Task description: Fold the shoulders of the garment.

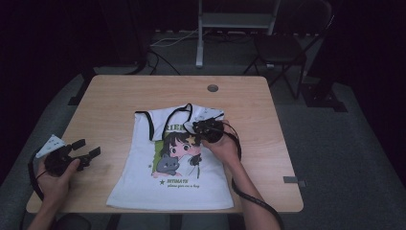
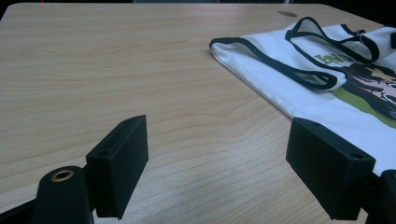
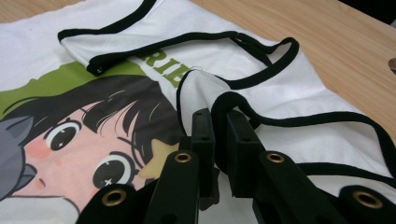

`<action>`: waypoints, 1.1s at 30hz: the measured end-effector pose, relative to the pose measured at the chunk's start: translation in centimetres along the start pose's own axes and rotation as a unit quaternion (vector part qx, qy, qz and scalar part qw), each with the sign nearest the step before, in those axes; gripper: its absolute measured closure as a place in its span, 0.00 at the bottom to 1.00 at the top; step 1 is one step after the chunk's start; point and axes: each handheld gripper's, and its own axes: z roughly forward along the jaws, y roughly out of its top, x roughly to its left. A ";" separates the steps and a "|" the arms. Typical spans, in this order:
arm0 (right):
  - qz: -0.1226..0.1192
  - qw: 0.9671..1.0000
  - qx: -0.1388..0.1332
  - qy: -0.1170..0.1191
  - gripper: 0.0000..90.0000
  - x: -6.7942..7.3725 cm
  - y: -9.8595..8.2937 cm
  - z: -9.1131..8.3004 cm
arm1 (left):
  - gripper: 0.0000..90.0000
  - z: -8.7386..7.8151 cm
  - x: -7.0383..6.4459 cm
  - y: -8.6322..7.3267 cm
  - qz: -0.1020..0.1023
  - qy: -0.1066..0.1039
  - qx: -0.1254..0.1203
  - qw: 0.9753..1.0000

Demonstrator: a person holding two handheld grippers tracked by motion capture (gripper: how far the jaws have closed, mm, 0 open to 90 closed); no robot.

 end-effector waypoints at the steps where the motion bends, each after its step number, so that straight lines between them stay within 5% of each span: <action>1: -0.006 1.000 0.002 0.000 0.92 0.0 0.0 0.0 | 0.23 0.0 0.0 0.0 0.001 0.000 0.000 1.000; 15: -0.024 0.999 0.022 0.010 0.88 0.8 -1.1 -0.1 | 0.23 0.0 0.0 0.0 0.003 0.000 0.000 1.000; 23: -0.072 0.996 0.047 0.010 0.71 1.1 -1.8 -1.0 | 0.23 0.2 -0.7 0.2 0.021 0.002 0.006 1.000; 28: -0.080 0.996 0.030 -0.017 0.59 0.6 -1.1 -2.7 | 0.23 1.0 -2.3 2.0 0.055 -0.005 0.006 0.998; 33: -0.063 0.998 0.008 -0.029 0.61 -0.1 0.3 -2.7 | 0.23 4.4 -5.7 5.5 0.130 -0.054 0.038 0.989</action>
